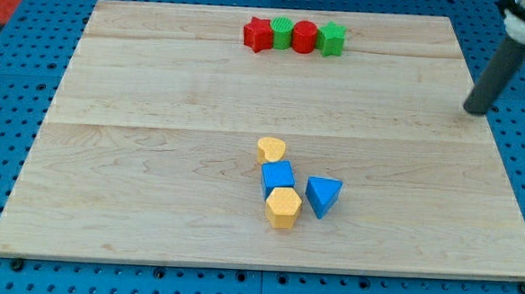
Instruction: Separate green star from group of blocks
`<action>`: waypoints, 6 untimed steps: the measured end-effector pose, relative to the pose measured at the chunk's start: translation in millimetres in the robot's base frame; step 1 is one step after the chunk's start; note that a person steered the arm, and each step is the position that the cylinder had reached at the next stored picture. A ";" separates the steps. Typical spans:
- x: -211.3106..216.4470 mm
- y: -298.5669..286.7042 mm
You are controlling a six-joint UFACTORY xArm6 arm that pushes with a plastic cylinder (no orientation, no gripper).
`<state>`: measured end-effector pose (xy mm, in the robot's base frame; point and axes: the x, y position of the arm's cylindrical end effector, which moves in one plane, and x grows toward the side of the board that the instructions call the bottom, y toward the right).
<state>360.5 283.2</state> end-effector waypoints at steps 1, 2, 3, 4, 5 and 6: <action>-79.5 0.0; -138.5 -13.3; -151.4 -89.5; -133.4 -157.2; -84.9 -175.1; -66.2 -174.6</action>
<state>294.4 108.6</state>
